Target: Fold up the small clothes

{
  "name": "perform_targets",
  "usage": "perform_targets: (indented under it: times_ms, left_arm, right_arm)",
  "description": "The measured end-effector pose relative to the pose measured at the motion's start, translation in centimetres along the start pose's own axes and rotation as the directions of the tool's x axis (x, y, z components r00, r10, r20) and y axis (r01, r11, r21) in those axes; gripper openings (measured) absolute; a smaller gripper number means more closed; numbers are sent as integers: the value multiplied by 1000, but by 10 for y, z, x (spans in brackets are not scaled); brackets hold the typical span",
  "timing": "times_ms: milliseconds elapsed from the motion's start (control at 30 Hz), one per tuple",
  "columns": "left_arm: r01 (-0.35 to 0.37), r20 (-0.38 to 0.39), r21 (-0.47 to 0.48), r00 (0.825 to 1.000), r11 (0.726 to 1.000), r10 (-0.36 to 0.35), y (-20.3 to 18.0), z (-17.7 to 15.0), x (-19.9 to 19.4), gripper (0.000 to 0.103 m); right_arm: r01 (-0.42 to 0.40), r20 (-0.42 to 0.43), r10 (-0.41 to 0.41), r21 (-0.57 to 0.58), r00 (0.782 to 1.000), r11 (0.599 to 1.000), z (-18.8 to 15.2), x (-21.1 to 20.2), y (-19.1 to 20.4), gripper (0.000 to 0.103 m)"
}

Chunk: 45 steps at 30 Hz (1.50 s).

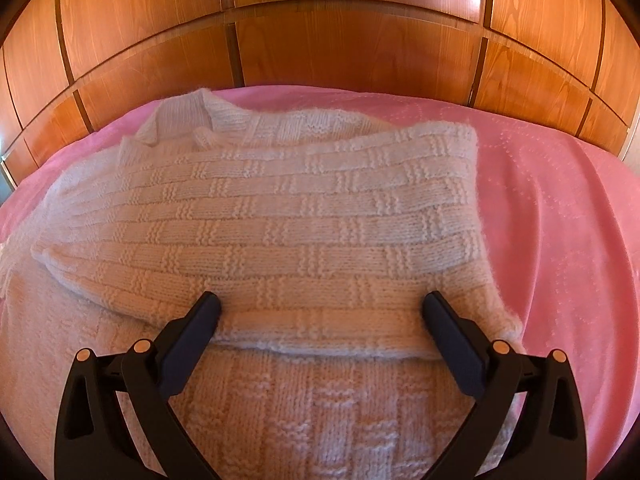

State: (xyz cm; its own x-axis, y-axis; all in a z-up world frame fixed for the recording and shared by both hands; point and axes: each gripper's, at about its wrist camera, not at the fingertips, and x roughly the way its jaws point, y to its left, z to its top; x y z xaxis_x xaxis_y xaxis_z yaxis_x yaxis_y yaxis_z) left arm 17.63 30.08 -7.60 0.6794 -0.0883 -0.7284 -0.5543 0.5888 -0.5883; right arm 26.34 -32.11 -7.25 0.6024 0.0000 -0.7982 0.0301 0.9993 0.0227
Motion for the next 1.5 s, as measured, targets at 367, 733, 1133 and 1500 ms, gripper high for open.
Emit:
perform_targets:
  times_ms: [367, 733, 1133, 1500]
  left_arm:
    - [-4, 135, -331, 989, 943, 52, 103, 88, -16, 51]
    - [71, 183, -142, 982, 987, -44, 38, 101, -32, 6]
    - [338, -117, 405, 941, 850, -318, -189, -60, 10, 6]
    - [323, -298, 523, 936, 789, -186, -214, -162, 61, 51]
  right_arm:
    - [42, 8, -42, -18, 999, 999, -3, -4, 8, 101]
    - [53, 6, -53, -24, 999, 998, -4, -4, 9, 101]
    - [33, 7, -33, -10, 999, 999, -3, -4, 4, 101]
    - [9, 7, -9, 1, 1000, 1000, -2, -3, -3, 101]
